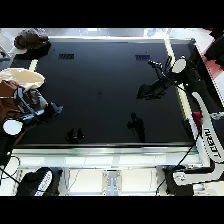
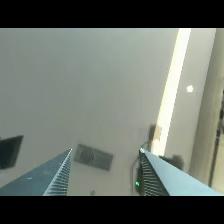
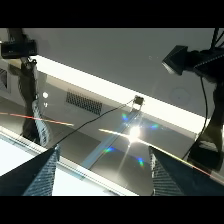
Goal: Fold the shirts.
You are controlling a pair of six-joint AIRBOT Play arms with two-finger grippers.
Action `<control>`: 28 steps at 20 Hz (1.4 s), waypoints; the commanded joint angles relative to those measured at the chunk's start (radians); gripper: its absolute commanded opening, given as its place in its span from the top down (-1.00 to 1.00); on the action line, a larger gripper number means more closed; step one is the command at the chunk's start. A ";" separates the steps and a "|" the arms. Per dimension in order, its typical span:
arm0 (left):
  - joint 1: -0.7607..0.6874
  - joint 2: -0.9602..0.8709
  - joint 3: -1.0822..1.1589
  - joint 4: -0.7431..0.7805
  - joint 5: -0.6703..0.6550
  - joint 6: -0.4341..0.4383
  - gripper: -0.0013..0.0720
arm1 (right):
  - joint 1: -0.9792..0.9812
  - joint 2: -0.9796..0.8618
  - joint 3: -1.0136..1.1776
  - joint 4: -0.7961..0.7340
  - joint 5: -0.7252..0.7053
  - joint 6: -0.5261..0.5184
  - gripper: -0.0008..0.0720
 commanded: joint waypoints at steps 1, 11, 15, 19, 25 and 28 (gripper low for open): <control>0.022 -0.008 0.001 0.113 0.170 0.001 -0.41 | 0.001 0.001 0.001 0.000 -0.020 0.001 -0.72; 0.491 -0.145 0.145 0.599 0.474 -0.006 -0.60 | 0.001 0.001 0.001 0.003 -0.142 0.002 -0.72; 0.550 -0.406 0.321 0.550 0.440 -0.026 -0.99 | 0.001 0.001 0.001 0.032 -0.159 0.002 -0.72; 0.563 -0.605 0.491 0.521 0.359 -0.097 -0.99 | 0.001 0.001 0.001 0.064 -0.160 0.005 -0.72; 0.608 -0.732 0.550 0.521 0.356 -0.227 -0.99 | 0.001 0.001 0.001 0.088 -0.177 0.005 -0.72; 0.617 -0.747 0.552 0.521 0.360 -0.227 -0.98 | 0.001 0.001 0.001 0.121 -0.187 0.004 -0.73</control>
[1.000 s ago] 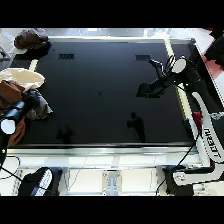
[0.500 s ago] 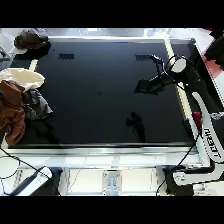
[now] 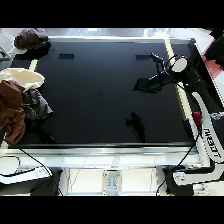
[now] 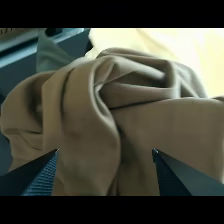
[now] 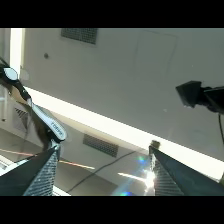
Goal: Fold the shirts.
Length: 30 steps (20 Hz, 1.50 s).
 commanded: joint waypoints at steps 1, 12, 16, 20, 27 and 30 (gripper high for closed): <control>0.022 -0.031 0.012 0.002 -0.001 -0.019 -0.98 | 0.001 0.001 0.001 0.043 -0.012 0.000 -0.73; 0.044 -0.122 0.012 -0.020 0.011 -0.019 -0.46 | 0.001 0.001 0.001 0.183 -0.136 0.000 -0.74; 0.032 -0.074 0.024 -0.047 0.014 -0.018 0.91 | 0.001 0.001 0.001 0.245 -0.139 0.000 -0.73; 0.018 0.142 0.027 -0.053 -0.006 -0.018 0.91 | 0.001 0.006 0.002 0.379 -0.082 -0.001 -0.73; -0.178 0.673 0.027 -0.268 -0.286 -0.018 0.92 | 0.001 0.037 0.138 0.469 0.127 -0.023 -0.73; -0.366 0.787 0.026 -0.398 -0.396 -0.014 0.92 | 0.000 0.091 0.261 0.513 0.128 -0.076 -0.73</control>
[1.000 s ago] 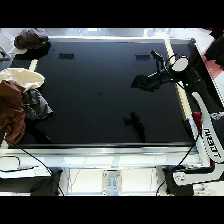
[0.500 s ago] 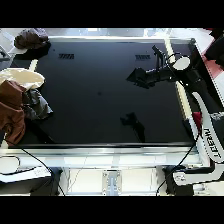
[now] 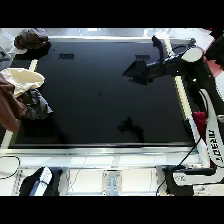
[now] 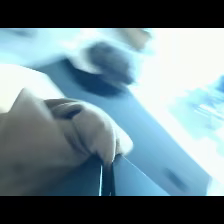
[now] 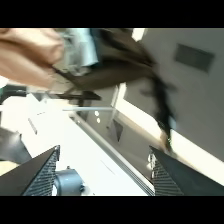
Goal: Fold the shirts.
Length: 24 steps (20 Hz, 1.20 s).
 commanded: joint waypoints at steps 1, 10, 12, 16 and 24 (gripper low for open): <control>-0.227 0.149 0.000 -0.175 -0.167 0.034 0.92 | -0.004 0.060 0.154 0.044 0.034 -0.062 -0.73; -0.731 -0.075 -0.004 -0.180 -0.094 0.200 -0.97 | -0.106 0.321 0.418 -0.322 0.060 -0.076 -0.73; -0.688 -0.095 -0.005 -0.092 -0.091 0.203 -1.00 | -0.106 0.354 0.418 -0.494 0.122 -0.076 -0.73; -0.600 -0.141 -0.014 0.064 -0.249 0.195 -0.99 | -0.106 0.362 0.314 -0.790 0.246 -0.076 -0.73; -0.604 -0.419 -0.166 -0.052 -0.232 0.214 -0.98 | -0.105 0.263 -0.235 -0.720 0.049 -0.016 -0.73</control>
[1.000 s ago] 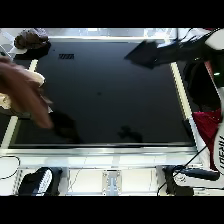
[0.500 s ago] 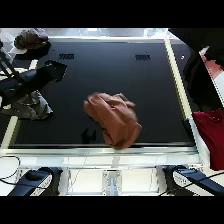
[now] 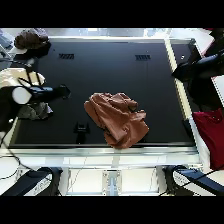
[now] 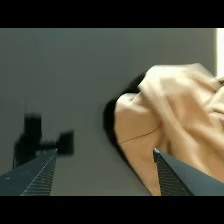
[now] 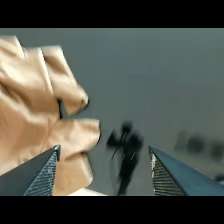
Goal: Fold the shirts.
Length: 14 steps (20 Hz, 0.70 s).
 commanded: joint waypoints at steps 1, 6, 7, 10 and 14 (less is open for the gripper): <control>0.001 -0.148 -0.030 -0.137 0.031 0.015 -0.98 | 0.000 -0.039 -0.221 0.069 -0.111 0.021 -0.73; -0.003 -0.335 -0.031 -0.407 0.015 0.015 -0.96 | 0.000 -0.056 -0.264 0.069 -0.132 0.021 -0.73; -0.003 -0.354 -0.031 -0.407 0.028 0.015 -0.95 | 0.000 -0.056 -0.264 0.069 -0.132 0.021 -0.73; -0.003 -0.376 -0.032 -0.407 0.051 0.089 -0.95 | 0.000 -0.056 -0.264 0.069 -0.134 0.021 -0.73; -0.003 -0.406 -0.032 -0.441 0.066 0.202 -0.95 | 0.000 -0.056 -0.264 0.069 -0.161 0.020 -0.73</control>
